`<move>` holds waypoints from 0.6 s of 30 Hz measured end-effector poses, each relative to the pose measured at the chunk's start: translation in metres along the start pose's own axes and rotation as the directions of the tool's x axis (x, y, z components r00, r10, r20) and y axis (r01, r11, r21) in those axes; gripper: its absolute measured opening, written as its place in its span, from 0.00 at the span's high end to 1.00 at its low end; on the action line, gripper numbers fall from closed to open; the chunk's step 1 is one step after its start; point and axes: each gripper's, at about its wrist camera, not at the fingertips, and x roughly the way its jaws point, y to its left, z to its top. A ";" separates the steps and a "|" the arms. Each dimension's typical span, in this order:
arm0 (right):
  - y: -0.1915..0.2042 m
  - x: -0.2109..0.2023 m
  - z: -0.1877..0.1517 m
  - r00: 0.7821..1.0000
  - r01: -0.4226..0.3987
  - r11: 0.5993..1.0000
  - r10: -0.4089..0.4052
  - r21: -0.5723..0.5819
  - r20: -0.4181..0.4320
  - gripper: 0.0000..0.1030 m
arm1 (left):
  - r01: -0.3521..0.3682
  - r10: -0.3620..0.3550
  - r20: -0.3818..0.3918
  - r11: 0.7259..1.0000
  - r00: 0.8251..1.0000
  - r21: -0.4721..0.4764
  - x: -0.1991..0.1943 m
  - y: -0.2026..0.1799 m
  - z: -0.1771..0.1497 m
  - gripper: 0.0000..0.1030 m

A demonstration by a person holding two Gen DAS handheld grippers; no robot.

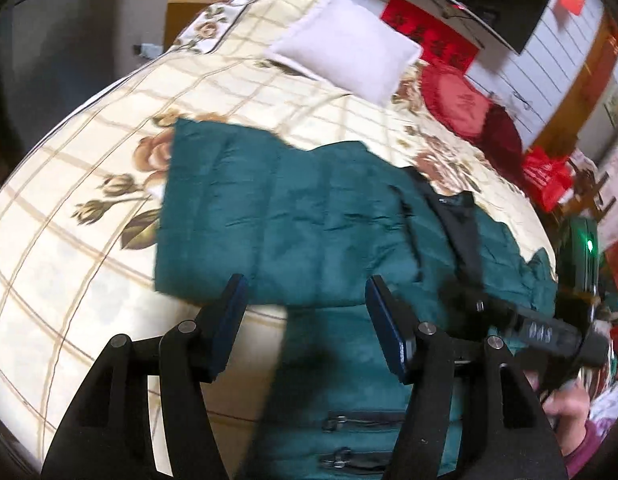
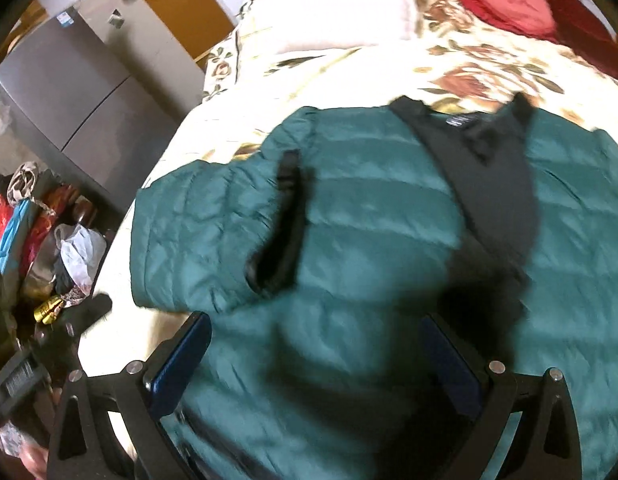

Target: Fold large clothes

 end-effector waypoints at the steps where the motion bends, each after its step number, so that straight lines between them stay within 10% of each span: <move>1: 0.004 0.007 0.004 1.000 -0.004 1.000 0.004 -0.006 -0.004 0.04 | -0.006 0.006 0.000 1.000 1.000 -0.009 0.002 0.005 -0.001 0.41; 8: 0.016 0.059 0.023 0.999 0.009 1.000 -0.009 0.000 -0.052 0.27 | -0.003 0.001 -0.024 0.996 1.000 -0.084 0.009 0.034 -0.008 0.41; 10: 0.020 0.060 0.025 0.999 -0.015 1.000 0.014 -0.010 -0.030 0.61 | -0.005 0.003 -0.022 0.995 1.000 -0.095 0.010 0.039 -0.009 0.41; 13: 0.026 0.059 0.026 0.999 -0.033 0.999 0.033 -0.023 -0.010 0.81 | -0.014 0.012 -0.020 0.995 1.000 -0.103 0.011 0.042 -0.011 0.41; 18: 0.026 0.023 0.027 0.996 -0.020 0.999 0.024 -0.044 0.089 0.88 | -0.003 0.002 -0.009 0.993 1.000 -0.120 0.007 0.044 -0.012 0.41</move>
